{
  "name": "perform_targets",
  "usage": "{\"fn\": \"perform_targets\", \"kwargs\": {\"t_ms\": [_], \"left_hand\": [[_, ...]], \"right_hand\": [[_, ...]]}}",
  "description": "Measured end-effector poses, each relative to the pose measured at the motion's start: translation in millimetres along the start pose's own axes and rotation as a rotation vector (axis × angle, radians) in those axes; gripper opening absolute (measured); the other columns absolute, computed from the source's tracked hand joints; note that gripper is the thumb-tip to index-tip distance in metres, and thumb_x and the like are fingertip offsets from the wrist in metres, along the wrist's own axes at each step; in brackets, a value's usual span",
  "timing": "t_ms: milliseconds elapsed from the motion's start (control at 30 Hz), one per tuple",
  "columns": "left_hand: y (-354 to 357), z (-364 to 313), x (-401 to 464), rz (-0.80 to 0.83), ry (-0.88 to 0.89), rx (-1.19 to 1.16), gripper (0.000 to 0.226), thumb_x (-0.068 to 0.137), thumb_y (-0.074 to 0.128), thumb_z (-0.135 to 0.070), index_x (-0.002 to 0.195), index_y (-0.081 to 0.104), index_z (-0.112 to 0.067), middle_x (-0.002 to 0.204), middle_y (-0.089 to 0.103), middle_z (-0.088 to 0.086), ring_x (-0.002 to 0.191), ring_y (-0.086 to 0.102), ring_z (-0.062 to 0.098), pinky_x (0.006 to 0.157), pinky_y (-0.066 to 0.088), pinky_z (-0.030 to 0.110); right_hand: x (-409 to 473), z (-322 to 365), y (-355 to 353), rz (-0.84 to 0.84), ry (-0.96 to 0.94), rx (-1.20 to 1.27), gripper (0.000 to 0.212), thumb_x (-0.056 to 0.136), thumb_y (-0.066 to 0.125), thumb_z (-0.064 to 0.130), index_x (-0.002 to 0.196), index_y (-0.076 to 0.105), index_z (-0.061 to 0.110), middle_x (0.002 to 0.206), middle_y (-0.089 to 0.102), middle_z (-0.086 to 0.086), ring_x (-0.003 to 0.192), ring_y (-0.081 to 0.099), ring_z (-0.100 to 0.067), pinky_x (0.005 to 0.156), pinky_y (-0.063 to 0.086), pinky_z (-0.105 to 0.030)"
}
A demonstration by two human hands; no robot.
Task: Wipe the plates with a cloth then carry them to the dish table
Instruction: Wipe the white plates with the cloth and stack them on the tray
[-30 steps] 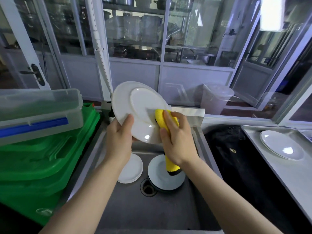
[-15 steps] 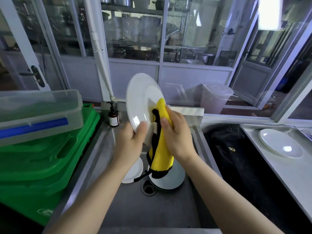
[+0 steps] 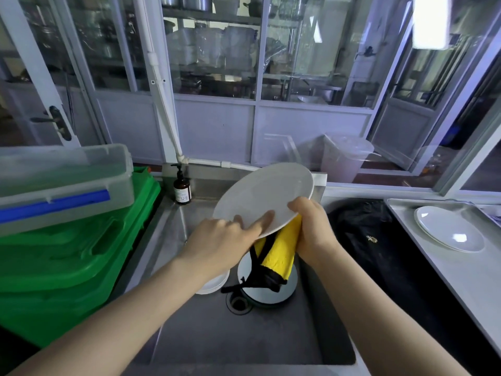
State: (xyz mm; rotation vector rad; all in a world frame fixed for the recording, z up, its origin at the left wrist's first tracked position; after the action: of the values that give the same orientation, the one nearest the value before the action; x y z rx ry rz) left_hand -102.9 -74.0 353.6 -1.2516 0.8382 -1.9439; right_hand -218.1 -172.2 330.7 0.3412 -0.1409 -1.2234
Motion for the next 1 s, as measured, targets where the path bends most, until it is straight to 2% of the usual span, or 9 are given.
{"fn": "perform_targets", "kwargs": {"t_ms": [100, 200, 300, 400, 533, 667, 800, 900, 1000], "left_hand": [[15, 25, -8, 0.106, -0.168, -0.321, 0.070, 0.085, 0.036, -0.070, 0.146, 0.036, -0.036, 0.094, 0.070, 0.001, 0.078, 0.068, 0.024, 0.058, 0.053, 0.033], [36, 47, -26, 0.102, -0.520, -0.791, 0.074, 0.088, 0.035, -0.066, 0.152, 0.017, -0.033, 0.154, 0.034, -0.006, 0.137, 0.036, 0.016, 0.108, 0.034, 0.038], [58, 52, -46, 0.076, -1.064, -1.572, 0.077, 0.084, 0.047, -0.060, 0.150, 0.029, -0.025, 0.149, 0.044, 0.000, 0.133, 0.043, 0.021, 0.101, 0.040, 0.041], [66, 29, -47, 0.135, -1.182, -2.307, 0.042, 0.087, 0.051, -0.033, 0.123, 0.056, -0.011, 0.110, 0.071, 0.013, 0.096, 0.068, 0.030, 0.074, 0.059, 0.041], [68, 31, -49, -0.018, -1.159, -2.269, 0.035, 0.092, 0.039, 0.006, 0.112, 0.059, -0.013, 0.096, 0.075, 0.005, 0.083, 0.071, 0.020, 0.057, 0.059, 0.030], [69, 37, -54, -0.095, -1.132, -2.111, 0.040, 0.091, 0.038, 0.014, 0.104, 0.060, -0.017, 0.091, 0.076, 0.000, 0.082, 0.072, 0.019, 0.056, 0.058, 0.030], [69, 40, -55, -0.122, -1.106, -1.959, 0.041, 0.087, 0.046, 0.014, 0.104, 0.061, -0.021, 0.099, 0.073, 0.000, 0.092, 0.069, 0.020, 0.062, 0.059, 0.031], [69, 35, -54, -0.063, -1.053, -1.831, 0.041, 0.067, 0.053, -0.001, 0.101, 0.061, -0.023, 0.096, 0.073, -0.002, 0.087, 0.069, 0.017, 0.062, 0.058, 0.033], [71, 21, -56, 0.033, -0.999, -1.795, 0.047, 0.062, 0.051, -0.007, 0.108, 0.058, -0.017, 0.099, 0.070, 0.005, 0.086, 0.068, 0.019, 0.061, 0.056, 0.033]], "right_hand": [[-2, -6, -11, -0.109, 0.039, 0.059, 0.034, 0.058, 0.052, 0.014, 0.090, 0.055, 0.003, 0.084, 0.056, -0.016, 0.077, 0.054, -0.031, 0.071, 0.044, -0.041], [-1, -12, -24, -0.159, 0.092, 0.154, 0.039, 0.068, 0.051, 0.010, 0.106, 0.055, 0.000, 0.096, 0.058, -0.020, 0.085, 0.057, -0.036, 0.081, 0.047, -0.049], [-1, -16, -27, -0.139, 0.110, 0.172, 0.053, 0.061, 0.054, 0.012, 0.112, 0.055, -0.004, 0.100, 0.058, -0.022, 0.088, 0.057, -0.039, 0.092, 0.043, -0.061], [-2, -18, -24, -0.125, 0.090, 0.156, 0.049, 0.060, 0.056, 0.011, 0.105, 0.058, -0.007, 0.091, 0.061, -0.021, 0.080, 0.061, -0.036, 0.085, 0.049, -0.057], [2, -27, -31, -0.136, 0.084, 0.024, 0.017, 0.074, 0.066, 0.004, 0.090, 0.067, 0.004, 0.080, 0.072, -0.015, 0.071, 0.069, -0.032, 0.070, 0.057, -0.045], [4, -33, -47, -0.292, 0.066, -0.145, 0.012, 0.082, 0.071, 0.017, 0.086, 0.068, 0.007, 0.078, 0.073, -0.008, 0.069, 0.070, -0.025, 0.063, 0.059, -0.041], [-3, -10, -33, -0.229, -0.256, -0.465, 0.014, 0.078, 0.049, 0.025, 0.071, 0.056, 0.016, 0.083, 0.052, -0.005, 0.078, 0.049, -0.015, 0.074, 0.042, -0.032], [-12, 0, -4, -0.107, -0.497, -0.807, 0.043, 0.081, 0.049, 0.015, 0.116, 0.060, 0.036, 0.114, 0.046, 0.005, 0.096, 0.041, 0.009, 0.086, 0.027, 0.001], [-9, 10, 1, -0.256, -0.574, -0.801, 0.039, 0.084, 0.064, 0.019, 0.121, 0.054, 0.028, 0.114, 0.050, 0.009, 0.104, 0.046, -0.003, 0.083, 0.032, -0.006]]}}
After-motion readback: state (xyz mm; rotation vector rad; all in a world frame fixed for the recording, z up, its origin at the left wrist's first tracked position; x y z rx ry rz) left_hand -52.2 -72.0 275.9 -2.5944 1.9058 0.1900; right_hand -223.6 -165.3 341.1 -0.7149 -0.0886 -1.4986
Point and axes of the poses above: each hand's wrist, its own x-axis towards the middle knuckle, its own y-axis out of the palm, z = x × y, the point moved 6 cm from there along x, towards the middle knuckle
